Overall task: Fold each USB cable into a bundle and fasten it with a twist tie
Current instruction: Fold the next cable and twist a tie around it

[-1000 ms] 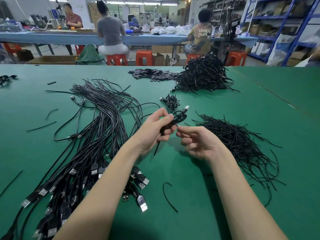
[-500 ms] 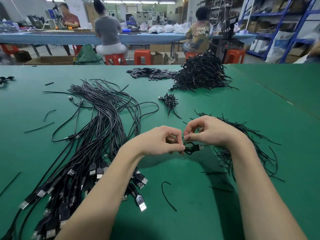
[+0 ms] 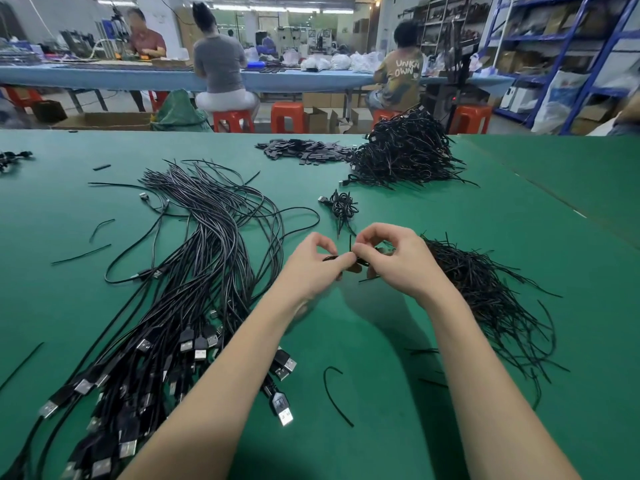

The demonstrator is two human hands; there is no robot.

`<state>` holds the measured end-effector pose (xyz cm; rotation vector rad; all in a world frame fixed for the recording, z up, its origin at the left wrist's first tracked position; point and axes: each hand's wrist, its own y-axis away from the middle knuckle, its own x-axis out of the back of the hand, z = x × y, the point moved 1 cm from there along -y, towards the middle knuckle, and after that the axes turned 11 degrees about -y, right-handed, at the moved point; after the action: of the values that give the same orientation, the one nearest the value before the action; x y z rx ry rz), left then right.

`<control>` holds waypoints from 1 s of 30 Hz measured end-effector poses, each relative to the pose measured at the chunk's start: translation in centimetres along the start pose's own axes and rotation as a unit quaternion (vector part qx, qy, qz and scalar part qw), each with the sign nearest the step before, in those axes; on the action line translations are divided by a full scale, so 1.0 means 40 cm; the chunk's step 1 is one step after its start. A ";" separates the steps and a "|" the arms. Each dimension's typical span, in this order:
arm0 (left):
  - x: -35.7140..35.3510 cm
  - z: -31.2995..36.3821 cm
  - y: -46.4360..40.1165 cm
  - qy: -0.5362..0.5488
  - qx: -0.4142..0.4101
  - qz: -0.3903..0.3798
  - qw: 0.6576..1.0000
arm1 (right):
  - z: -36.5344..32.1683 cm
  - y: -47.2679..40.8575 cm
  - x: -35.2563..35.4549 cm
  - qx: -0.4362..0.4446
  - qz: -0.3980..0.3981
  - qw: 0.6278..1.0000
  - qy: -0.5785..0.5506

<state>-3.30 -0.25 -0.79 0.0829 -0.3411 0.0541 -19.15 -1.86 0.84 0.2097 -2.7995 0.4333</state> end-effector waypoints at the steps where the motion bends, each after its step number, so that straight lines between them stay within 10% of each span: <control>1: 0.002 -0.001 -0.002 0.017 0.019 -0.009 1.000 | 0.001 0.001 -0.004 -0.005 -0.003 1.000 -0.013; 9: 0.019 -0.005 -0.009 0.151 0.083 -0.029 0.985 | -0.007 0.003 -0.014 0.023 -0.026 0.999 -0.022; 19: 0.015 0.011 0.020 -0.182 -0.207 0.183 0.944 | -0.013 -0.002 0.000 0.011 0.020 0.998 0.058; 30: 0.001 0.012 0.027 -0.316 -0.270 0.218 0.883 | -0.041 -0.005 -0.045 0.015 0.100 0.975 0.200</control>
<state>-3.48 0.79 -0.27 -0.5486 -1.0155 0.3828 -16.98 -1.37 1.83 -0.1424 -2.4256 0.5013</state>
